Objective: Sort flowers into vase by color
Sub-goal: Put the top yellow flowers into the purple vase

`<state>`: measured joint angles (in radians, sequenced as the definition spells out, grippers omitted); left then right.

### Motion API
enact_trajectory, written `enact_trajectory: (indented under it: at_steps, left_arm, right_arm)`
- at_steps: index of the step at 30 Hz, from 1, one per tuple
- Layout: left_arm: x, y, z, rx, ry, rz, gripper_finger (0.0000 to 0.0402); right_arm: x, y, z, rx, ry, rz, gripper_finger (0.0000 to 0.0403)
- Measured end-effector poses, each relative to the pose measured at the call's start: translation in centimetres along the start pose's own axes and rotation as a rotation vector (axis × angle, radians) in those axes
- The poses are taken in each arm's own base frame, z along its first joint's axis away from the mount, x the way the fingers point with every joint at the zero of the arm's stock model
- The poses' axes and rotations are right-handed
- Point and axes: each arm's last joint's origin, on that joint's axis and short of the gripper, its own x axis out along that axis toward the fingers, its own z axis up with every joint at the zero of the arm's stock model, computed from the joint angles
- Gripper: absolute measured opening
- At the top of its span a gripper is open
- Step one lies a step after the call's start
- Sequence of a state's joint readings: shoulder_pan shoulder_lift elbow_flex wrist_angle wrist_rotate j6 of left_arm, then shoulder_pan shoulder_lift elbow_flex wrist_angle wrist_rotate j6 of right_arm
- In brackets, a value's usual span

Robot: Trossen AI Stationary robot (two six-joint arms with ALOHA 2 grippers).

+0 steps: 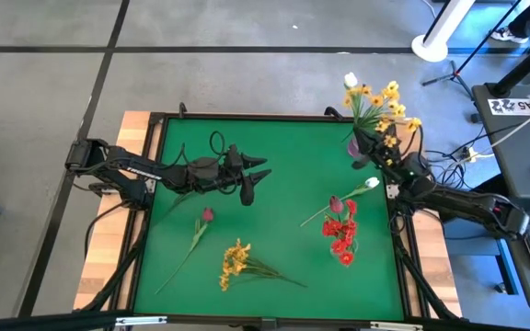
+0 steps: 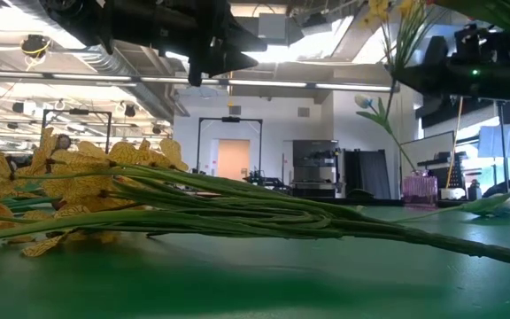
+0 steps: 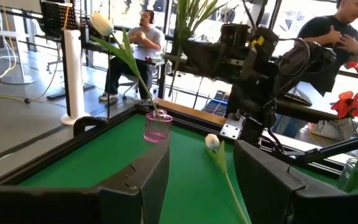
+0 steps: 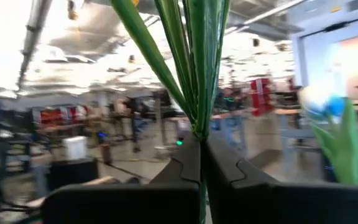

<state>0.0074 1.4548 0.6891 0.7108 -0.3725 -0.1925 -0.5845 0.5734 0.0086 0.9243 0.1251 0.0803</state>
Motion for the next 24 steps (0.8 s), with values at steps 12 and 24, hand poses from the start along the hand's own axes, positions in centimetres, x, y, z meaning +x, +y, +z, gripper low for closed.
enact_trajectory:
  at_steps: [12, 24]
  left_arm:
    - [0.0, 0.0, -0.2, 0.001, 0.022, 0.003, 0.0173]
    - [-0.1, -0.3, -0.3, -0.01, 0.022, -0.006, 0.0173]
  right_arm:
    - [-1.5, 1.9, 0.9, -0.285, 0.011, -0.208, 0.0]
    - [-1.1, -2.5, -0.1, -0.198, 0.085, -0.265, 0.0]
